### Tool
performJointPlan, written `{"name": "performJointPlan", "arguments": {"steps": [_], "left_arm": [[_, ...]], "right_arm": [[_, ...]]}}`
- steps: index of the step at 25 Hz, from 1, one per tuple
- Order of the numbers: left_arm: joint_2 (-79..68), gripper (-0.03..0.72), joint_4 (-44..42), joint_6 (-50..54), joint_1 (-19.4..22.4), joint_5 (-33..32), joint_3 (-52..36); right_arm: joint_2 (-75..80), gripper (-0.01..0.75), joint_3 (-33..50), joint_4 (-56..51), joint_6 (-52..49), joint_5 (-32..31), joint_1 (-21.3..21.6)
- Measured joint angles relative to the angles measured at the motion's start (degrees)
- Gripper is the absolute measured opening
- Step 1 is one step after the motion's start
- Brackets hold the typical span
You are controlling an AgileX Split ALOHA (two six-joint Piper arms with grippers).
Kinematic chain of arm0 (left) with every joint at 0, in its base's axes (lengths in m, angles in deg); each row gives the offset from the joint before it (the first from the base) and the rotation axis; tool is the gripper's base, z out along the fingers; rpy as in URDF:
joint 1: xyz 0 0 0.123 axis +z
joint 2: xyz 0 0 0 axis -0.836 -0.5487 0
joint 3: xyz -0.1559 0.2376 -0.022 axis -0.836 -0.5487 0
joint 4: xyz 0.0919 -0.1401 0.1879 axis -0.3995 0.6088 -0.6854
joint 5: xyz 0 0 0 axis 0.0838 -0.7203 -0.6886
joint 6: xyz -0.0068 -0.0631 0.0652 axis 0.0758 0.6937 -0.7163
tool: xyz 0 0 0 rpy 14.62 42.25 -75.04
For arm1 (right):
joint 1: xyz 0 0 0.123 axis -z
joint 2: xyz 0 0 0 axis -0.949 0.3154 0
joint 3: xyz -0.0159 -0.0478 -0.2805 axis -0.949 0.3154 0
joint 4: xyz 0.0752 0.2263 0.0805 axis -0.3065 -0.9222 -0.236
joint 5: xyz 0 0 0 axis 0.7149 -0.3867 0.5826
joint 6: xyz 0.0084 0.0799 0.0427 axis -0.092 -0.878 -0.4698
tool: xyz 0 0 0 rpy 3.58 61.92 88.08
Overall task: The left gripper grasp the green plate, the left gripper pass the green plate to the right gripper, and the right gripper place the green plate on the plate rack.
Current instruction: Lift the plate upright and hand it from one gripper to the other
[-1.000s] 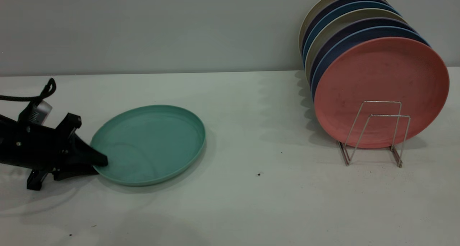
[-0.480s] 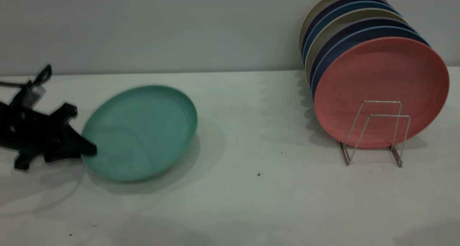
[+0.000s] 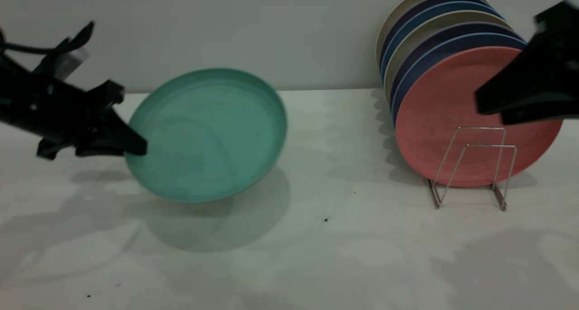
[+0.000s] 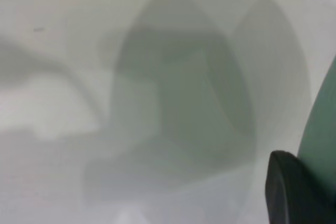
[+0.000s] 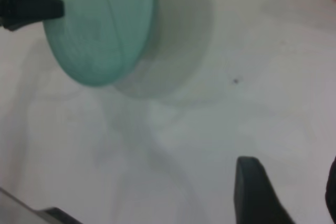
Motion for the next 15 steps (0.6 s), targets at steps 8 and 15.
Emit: {"name": "performJointPlan", "arguments": {"steps": [8, 15], "left_arm": [[3.7, 0.018, -2.5, 3.6, -8.5, -0.9, 0.0], [3.9, 0.018, -2.5, 4.4, -15.9, -1.3, -0.1]], "right_arm": [[12.2, 0.349, -0.1, -17.7, 17.7, -5.8, 0.0], [16.9, 0.349, -0.4, -22.3, 23.2, -8.6, 0.0]]}}
